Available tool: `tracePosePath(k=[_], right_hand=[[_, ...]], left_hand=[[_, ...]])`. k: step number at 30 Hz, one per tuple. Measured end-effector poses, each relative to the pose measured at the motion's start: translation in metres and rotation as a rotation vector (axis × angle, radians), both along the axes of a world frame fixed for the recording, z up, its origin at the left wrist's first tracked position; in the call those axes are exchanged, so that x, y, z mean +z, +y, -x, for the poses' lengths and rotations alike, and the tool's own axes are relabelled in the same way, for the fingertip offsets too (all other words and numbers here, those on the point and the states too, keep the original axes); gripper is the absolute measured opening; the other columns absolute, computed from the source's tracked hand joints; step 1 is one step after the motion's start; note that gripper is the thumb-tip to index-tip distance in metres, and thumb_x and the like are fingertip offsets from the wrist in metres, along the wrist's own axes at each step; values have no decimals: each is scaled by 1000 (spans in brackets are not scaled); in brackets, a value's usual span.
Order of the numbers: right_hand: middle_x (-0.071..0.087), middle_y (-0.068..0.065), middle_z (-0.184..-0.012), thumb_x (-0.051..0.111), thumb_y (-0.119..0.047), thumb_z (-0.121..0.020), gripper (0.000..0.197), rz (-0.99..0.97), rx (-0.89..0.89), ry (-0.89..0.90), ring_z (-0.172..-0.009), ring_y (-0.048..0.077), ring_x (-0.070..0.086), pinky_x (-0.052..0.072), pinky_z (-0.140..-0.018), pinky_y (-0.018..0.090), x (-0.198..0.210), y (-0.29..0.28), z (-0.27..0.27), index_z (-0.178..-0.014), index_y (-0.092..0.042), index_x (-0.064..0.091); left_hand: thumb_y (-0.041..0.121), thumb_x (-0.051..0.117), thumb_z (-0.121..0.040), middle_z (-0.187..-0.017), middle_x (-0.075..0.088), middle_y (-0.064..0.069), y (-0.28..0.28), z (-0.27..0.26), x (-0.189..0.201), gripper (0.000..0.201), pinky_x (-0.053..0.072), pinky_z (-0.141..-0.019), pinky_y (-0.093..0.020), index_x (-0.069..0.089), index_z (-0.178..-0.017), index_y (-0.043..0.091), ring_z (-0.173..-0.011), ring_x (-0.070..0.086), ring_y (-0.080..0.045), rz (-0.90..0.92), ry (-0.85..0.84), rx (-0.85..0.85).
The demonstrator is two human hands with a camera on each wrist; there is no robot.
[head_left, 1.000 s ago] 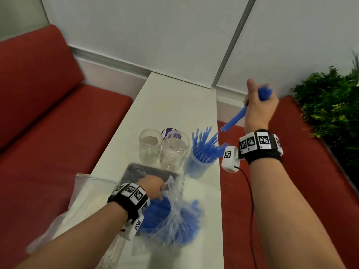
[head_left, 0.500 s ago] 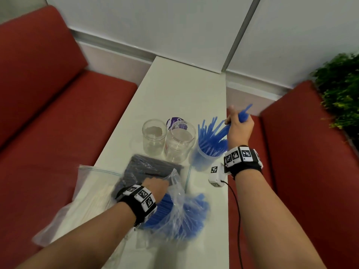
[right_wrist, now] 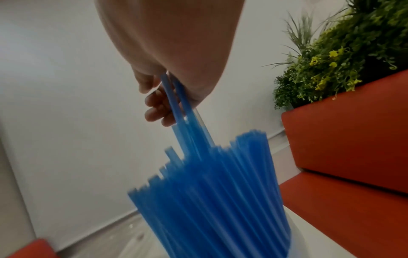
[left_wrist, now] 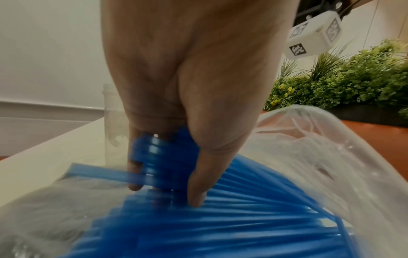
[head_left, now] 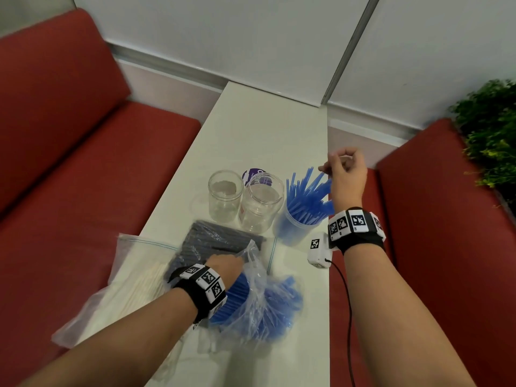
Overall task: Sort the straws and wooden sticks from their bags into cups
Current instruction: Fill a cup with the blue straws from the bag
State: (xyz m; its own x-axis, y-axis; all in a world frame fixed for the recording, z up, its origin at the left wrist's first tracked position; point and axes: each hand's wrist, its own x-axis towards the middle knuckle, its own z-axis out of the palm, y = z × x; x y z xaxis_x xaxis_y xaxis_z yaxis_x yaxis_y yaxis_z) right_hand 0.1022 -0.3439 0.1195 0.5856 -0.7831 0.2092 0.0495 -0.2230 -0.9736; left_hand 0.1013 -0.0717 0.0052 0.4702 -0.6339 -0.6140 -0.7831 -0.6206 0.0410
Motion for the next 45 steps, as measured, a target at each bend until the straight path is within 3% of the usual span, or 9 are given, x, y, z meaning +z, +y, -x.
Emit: tracePosePath(k=[9, 14, 19, 23, 30, 33, 35, 39, 45], right_hand=[[69, 5, -110, 51, -25, -107, 24, 501, -30, 352, -110, 23, 62, 40, -103, 28, -22, 7, 10, -113, -13, 71], [22, 10, -170, 29, -51, -110, 62, 656, 119, 926, -159, 34, -1, -10, -125, 56, -35, 18, 18, -160, -15, 33], [33, 10, -165, 48, -33, -109, 55, 696, -39, 373, -159, 27, 9, -2, -129, 44, -32, 53, 39, -158, -12, 35], [56, -9, -140, 50, -15, -103, 43, 507, 326, 175, -134, -4, 47, 37, -116, 24, -32, 111, 57, -146, -19, 52], [55, 8, -145, 72, -1, -87, 72, 147, 995, 756, -134, 18, 53, 42, -114, 33, -85, 187, 88, -151, -11, 41], [69, 3, -98, 73, -6, -88, 17, 319, 896, 787, -87, 5, 60, 48, -82, 24, -95, 203, 87, -100, -14, 64], [55, -13, -57, 63, 2, -91, 40, 257, 764, 693, -54, -7, 47, 37, -60, 19, -98, 208, 83, -64, -23, 48], [56, -10, -50, 66, -8, -97, 37, -10, 628, 478, -46, 0, 48, 42, -51, 21, -86, 216, 83, -66, -23, 53], [54, 7, -62, 66, -4, -96, 25, -132, 578, 293, -55, 13, 50, 43, -56, 30, -48, 221, 74, -73, -11, 57]], left_hand=[[11, 47, -99, -125, 62, -4, 2, 6, 12, 25, 38, -100, -41, 60, -120, 15, -116, 58, -25, -103, -90, -78], [14, 46, -100, -124, 63, -3, 2, 4, 20, 24, 39, -98, -38, 63, -117, 14, -116, 59, -23, -121, -99, -53], [14, 46, -101, -118, 65, 1, 7, 7, 24, 22, 37, -88, -35, 66, -111, 15, -110, 60, -19, -160, -102, -23], [12, 46, -100, -116, 66, 0, 11, 10, 31, 23, 39, -84, -35, 67, -110, 14, -107, 61, -20, -171, -129, -10], [20, 51, -99, -132, 60, -3, 19, 15, 73, 29, 42, -101, -36, 62, -125, 14, -123, 56, -21, -153, -194, 9], [18, 45, -101, -135, 59, -7, 22, 15, 105, 33, 44, -102, -34, 60, -130, 10, -125, 54, -23, -72, -226, -13], [17, 46, -100, -127, 62, -7, 21, 18, 130, 30, 46, -89, -35, 63, -124, 10, -118, 59, -24, 15, -265, -8], [42, 57, -94, -86, 65, 0, 25, 8, 179, 30, 41, -59, -30, 70, -92, 15, -73, 58, -17, 320, -337, -67], [63, 38, -95, -74, 65, 5, 31, 6, 188, 54, 48, -71, -33, 67, -75, 22, -74, 60, -13, 831, -123, 12]])
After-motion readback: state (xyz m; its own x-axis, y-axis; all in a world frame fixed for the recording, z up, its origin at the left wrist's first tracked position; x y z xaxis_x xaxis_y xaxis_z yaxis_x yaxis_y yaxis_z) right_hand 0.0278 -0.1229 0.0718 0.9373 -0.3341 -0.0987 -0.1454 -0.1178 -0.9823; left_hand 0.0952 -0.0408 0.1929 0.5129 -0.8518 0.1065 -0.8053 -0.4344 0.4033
